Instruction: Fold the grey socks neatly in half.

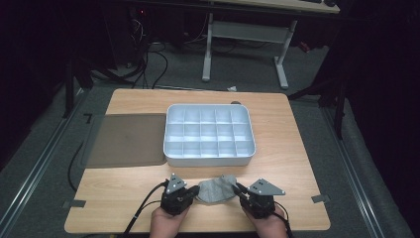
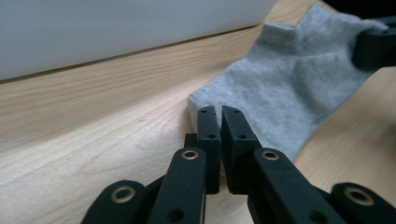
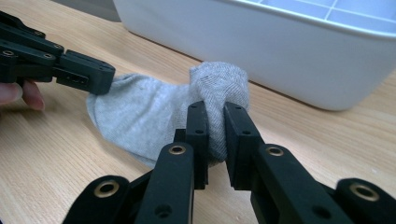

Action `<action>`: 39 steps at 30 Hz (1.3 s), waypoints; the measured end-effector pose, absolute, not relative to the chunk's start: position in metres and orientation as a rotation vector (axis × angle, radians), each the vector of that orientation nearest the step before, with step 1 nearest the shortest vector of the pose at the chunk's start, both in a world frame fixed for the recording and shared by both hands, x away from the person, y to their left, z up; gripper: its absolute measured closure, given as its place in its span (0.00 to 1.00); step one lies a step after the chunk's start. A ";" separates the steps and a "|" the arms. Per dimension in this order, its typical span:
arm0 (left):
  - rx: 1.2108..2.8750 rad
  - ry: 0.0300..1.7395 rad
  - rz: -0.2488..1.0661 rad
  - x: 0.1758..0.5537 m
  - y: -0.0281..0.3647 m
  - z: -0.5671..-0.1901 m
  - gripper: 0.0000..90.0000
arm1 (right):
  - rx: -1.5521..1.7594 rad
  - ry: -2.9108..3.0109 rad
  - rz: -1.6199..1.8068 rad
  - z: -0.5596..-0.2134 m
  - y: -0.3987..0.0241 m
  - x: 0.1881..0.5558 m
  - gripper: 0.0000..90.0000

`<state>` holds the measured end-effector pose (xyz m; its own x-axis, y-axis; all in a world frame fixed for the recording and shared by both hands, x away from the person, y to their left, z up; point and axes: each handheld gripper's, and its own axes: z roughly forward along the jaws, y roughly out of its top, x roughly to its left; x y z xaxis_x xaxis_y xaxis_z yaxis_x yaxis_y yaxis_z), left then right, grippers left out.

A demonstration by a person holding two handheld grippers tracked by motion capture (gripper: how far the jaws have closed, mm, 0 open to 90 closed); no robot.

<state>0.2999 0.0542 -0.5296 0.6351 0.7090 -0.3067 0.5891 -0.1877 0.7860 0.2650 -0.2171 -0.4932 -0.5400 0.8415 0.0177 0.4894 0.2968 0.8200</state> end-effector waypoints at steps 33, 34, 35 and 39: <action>1.838 1.045 0.042 0.302 0.056 -0.535 0.95 | 1.032 2.258 1.220 -0.488 -0.158 0.265 0.75; 1.837 1.045 0.041 0.302 0.057 -0.535 0.94 | 1.033 2.240 1.237 -0.484 -0.161 0.264 0.75; 1.836 1.045 0.040 0.302 0.057 -0.535 0.94 | 1.039 2.217 1.251 -0.480 -0.164 0.263 0.75; 1.824 1.047 0.031 0.302 0.058 -0.535 0.90 | 1.102 2.152 1.252 -0.477 -0.179 0.268 0.85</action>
<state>0.3018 0.0582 -0.5350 0.6261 0.6635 -0.4095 0.6382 -0.1343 0.7581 0.2683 -0.1794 -0.4765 -0.6005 0.7989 0.0348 0.4251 0.2821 0.8601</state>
